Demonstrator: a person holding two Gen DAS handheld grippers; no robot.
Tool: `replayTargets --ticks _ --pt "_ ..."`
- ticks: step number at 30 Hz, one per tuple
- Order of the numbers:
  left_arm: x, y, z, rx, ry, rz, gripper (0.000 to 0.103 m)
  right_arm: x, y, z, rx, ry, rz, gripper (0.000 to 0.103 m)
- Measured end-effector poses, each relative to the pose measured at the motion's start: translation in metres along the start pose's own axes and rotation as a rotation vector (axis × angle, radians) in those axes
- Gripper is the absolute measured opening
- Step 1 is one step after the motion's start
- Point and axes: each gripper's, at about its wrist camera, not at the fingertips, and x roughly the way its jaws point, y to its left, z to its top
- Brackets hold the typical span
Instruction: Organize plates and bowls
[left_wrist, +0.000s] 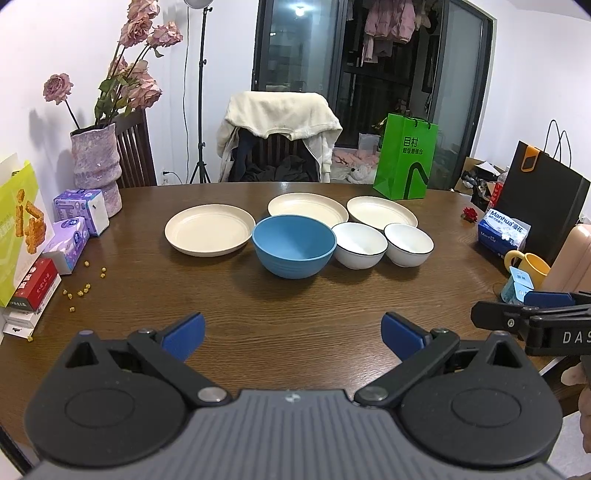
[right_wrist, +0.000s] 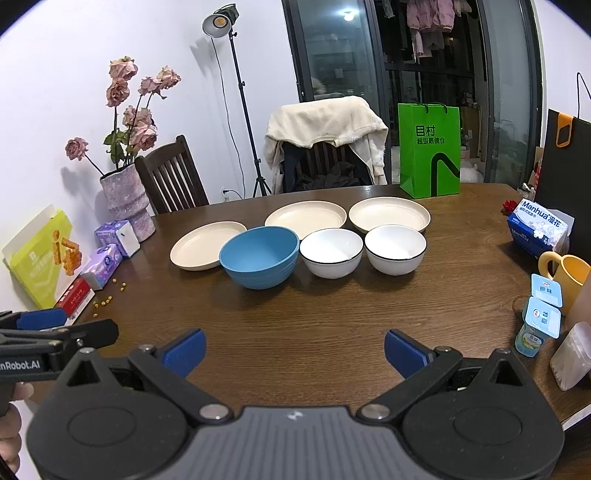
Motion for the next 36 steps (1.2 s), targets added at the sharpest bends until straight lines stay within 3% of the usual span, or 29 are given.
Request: replayTargets --ticks 36 --pt "-0.006 0.0078 -0.0002 -0.007 -0.011 -0.001 0.103 -0.0018 0.0039 -0.0007 -0.007 -0.003 -0.002 0.103"
